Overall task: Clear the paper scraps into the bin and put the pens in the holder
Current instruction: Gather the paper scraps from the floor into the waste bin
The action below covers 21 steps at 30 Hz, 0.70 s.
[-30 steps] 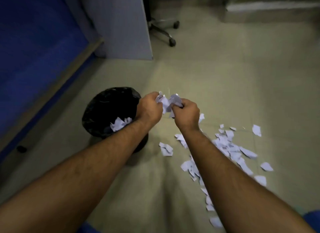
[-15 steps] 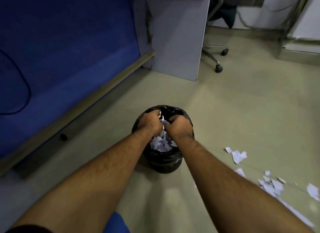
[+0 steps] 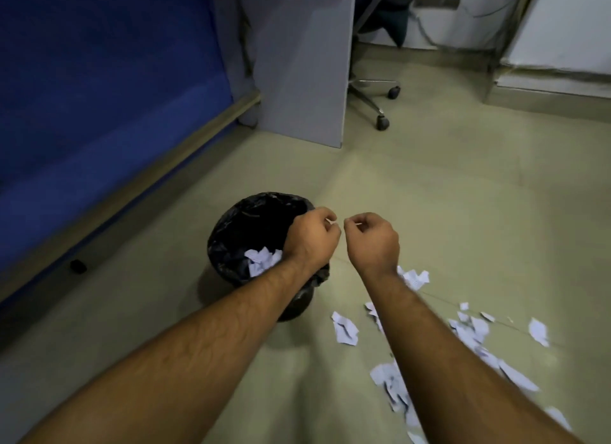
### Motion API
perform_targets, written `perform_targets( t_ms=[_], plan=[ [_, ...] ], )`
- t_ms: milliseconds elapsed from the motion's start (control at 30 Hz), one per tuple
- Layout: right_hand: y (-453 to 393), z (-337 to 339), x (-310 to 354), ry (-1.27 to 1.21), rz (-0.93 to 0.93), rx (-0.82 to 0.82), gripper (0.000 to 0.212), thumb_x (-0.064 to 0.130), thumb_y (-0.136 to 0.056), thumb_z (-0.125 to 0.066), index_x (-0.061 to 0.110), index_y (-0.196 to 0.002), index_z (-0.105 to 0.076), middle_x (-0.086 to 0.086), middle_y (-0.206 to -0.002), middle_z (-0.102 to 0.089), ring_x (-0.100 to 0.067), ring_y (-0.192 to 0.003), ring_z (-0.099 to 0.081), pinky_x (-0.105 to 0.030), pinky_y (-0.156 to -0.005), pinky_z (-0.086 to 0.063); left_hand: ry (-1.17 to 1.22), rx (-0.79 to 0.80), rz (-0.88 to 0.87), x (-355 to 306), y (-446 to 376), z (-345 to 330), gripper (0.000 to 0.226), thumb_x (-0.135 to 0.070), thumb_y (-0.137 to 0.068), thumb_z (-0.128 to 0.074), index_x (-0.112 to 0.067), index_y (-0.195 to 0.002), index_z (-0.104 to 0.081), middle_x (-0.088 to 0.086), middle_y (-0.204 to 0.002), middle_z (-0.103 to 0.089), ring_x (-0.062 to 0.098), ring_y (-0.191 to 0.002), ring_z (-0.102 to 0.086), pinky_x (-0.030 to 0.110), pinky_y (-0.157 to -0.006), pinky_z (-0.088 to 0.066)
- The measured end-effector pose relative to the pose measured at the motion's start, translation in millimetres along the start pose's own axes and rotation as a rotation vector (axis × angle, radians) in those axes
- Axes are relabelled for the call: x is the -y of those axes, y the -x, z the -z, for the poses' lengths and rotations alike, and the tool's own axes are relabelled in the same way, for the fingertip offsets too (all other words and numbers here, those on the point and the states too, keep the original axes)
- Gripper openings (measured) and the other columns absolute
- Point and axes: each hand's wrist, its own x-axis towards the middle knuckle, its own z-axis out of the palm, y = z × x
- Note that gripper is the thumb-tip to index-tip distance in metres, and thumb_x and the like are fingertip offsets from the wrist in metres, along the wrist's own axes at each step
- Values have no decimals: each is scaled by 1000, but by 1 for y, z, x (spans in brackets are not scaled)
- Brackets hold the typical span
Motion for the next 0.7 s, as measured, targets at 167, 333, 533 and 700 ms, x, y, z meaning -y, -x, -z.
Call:
perform_targets(
  t_ms=[167,333,533,700],
  plan=[
    [5,57,-72,50,-120,-9,19,30,-88,-62,19,-97,-75,4,-93,-74,-19,-89,-67,-24,-73,-42,7,203,-6,-26,41,-75,22,-25,-82,-60,-24,-101,-71,-4,-88,-73,19,-88,-67,28,-80,-53],
    [26,97,-171,154,-277,43,20,31,-86,-62,22,-100,-73,4,-98,-75,-21,-96,-68,-28,-79,-49,-54,476,-46,-22,96,-152,24,-21,-84,-61,-21,-107,-68,0,-99,-73,22,-97,-66,31,-86,-52],
    [63,110,-277,646,-291,220,54,53,-82,-64,27,-129,-59,-7,-131,-59,-30,-122,-54,-37,-96,-46,-304,786,-108,17,150,-227,48,-25,-90,-58,-16,-136,-49,9,-141,-50,28,-132,-47,33,-108,-39],
    [78,102,-322,863,-286,341,98,66,-80,-60,25,-156,-17,-17,-164,-10,-39,-150,-13,-54,-117,-23,-813,844,-289,55,151,-261,94,-48,-80,-66,-23,-153,-13,12,-160,-15,33,-147,-20,49,-113,-30]
  ],
)
